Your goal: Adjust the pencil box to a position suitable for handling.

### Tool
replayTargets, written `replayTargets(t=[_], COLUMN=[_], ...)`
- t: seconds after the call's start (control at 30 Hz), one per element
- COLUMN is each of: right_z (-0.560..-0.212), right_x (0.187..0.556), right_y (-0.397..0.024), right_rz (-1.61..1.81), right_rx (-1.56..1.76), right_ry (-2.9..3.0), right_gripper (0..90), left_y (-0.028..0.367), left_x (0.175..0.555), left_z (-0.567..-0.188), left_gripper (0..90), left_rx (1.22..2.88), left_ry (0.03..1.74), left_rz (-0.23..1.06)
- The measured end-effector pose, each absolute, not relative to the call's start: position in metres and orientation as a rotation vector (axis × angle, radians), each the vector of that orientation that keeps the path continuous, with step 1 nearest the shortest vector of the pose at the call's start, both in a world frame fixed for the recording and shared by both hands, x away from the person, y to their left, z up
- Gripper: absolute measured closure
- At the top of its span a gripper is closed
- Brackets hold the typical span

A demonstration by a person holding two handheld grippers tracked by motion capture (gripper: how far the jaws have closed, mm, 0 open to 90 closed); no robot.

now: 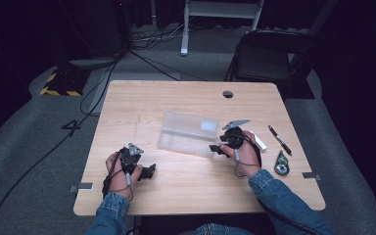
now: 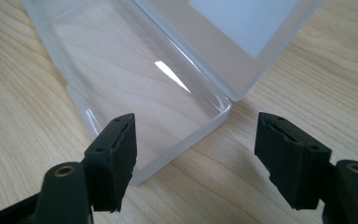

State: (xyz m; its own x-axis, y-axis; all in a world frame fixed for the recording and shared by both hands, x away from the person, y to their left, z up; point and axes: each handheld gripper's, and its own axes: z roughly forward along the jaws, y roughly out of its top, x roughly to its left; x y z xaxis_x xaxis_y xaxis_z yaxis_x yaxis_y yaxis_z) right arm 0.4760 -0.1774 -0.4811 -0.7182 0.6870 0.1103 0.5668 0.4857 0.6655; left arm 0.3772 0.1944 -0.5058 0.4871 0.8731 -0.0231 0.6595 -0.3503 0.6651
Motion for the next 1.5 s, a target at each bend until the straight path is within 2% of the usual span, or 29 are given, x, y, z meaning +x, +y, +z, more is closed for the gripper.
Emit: replayTargets(t=[0.53, 1.5], right_z=[-0.488, -0.483], right_x=[0.466, 0.404], right_y=[-0.173, -0.235], right_rz=[0.935, 0.857], right_rx=[0.919, 0.755], right_ry=[2.638, 2.777], right_gripper=[30.2, 29.3], left_y=[0.193, 0.191], left_x=[0.378, 0.382], left_z=[-0.506, -0.506], left_gripper=[0.1, 0.2], left_rx=[2.116, 2.124], left_ry=[1.257, 1.241], left_rz=[0.445, 0.441])
